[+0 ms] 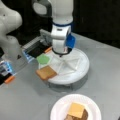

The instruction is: Ingredient selection for cheeseburger or sandwich

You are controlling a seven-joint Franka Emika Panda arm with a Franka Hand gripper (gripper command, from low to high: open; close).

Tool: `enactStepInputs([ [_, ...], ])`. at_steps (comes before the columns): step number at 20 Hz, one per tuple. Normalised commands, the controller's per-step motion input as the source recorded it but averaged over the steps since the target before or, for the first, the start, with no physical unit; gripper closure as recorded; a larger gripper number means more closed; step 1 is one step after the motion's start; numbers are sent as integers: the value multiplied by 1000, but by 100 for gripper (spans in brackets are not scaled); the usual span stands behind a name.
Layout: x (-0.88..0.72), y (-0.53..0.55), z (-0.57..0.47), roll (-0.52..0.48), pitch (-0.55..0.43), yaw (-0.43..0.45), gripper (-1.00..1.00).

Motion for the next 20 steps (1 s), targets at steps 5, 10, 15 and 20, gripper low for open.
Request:
enactStepInputs([
  [5, 13, -517, 119, 109, 225, -542, -100],
  [10, -64, -590, 161, 201, 217, -386, -100],
  [15, -45, -422, 39, 397, 107, -275, -100],
  [20, -17, -151, -130, 518, -44, -174, -100],
])
